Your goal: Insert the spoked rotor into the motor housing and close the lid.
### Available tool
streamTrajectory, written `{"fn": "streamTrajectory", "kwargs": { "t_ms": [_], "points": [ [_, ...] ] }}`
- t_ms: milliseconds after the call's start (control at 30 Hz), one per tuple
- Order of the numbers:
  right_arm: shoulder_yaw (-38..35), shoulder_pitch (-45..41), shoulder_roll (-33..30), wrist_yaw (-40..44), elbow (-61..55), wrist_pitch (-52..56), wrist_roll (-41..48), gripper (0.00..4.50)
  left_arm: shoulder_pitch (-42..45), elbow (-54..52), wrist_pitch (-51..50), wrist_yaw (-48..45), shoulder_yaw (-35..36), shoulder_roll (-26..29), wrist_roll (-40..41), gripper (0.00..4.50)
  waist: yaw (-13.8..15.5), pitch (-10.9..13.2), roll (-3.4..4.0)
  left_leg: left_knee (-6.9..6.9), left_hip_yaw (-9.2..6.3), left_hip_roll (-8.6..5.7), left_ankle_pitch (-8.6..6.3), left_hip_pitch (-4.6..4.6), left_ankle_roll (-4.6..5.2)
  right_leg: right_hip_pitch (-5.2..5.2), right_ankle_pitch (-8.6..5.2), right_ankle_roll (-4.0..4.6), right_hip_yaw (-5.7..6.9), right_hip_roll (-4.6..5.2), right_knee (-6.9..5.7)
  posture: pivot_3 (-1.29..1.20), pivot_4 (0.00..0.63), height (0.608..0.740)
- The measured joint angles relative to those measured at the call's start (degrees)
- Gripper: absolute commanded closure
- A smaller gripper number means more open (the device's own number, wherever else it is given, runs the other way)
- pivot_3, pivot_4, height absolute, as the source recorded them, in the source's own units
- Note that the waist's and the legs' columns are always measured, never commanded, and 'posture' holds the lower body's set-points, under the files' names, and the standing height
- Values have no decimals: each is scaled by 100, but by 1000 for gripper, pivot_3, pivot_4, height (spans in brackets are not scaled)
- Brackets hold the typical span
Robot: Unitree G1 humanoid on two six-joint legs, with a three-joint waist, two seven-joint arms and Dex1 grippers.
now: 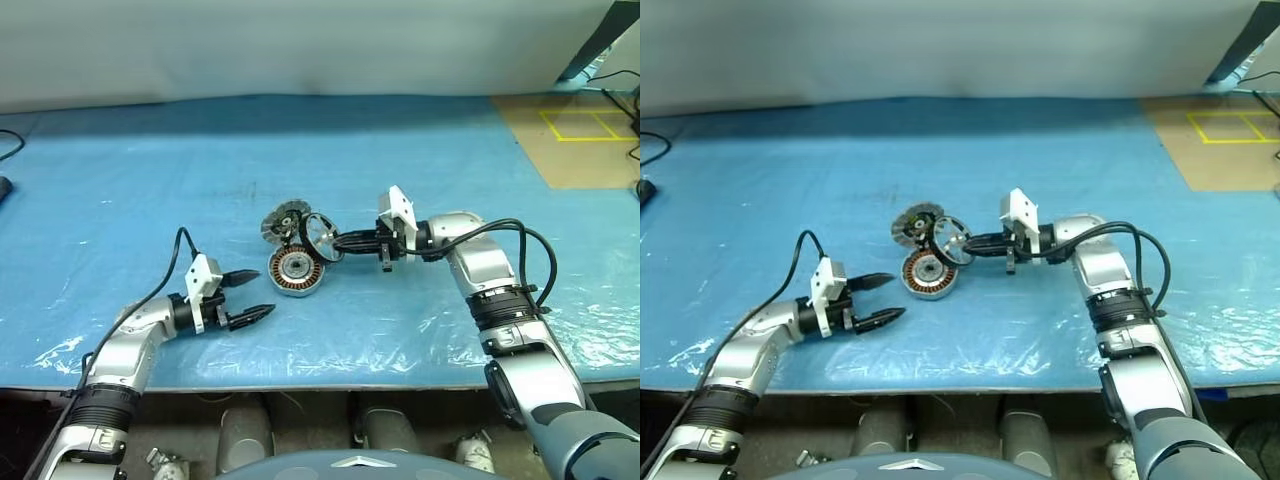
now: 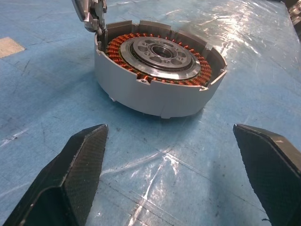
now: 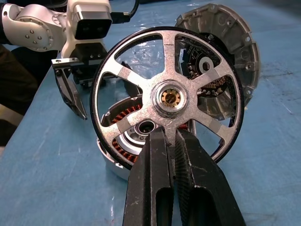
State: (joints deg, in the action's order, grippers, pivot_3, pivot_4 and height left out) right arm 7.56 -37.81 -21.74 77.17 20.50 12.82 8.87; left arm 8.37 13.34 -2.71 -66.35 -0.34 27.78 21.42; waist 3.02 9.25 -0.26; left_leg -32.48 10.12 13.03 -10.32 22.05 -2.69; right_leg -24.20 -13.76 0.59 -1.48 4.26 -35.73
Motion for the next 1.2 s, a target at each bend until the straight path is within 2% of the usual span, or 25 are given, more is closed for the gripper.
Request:
{"fn": "streamTrajectory", "kwargs": {
  "t_ms": [700,1200],
  "points": [
    [634,-45,253,-139,123,-85,5,4463,157,680,750,-203,-2,-181,-44,0,17,0,0,-1,0,-2,3,-18,-6,15,1,-1,-2,2,-4,0,150,740],
    [843,-105,154,-220,382,-505,-225,4463,221,958,1074,-240,-5,-215,-54,0,48,-1,1,0,0,-3,2,-28,-5,20,1,-1,-5,1,-5,0,150,740]
  ]
}}
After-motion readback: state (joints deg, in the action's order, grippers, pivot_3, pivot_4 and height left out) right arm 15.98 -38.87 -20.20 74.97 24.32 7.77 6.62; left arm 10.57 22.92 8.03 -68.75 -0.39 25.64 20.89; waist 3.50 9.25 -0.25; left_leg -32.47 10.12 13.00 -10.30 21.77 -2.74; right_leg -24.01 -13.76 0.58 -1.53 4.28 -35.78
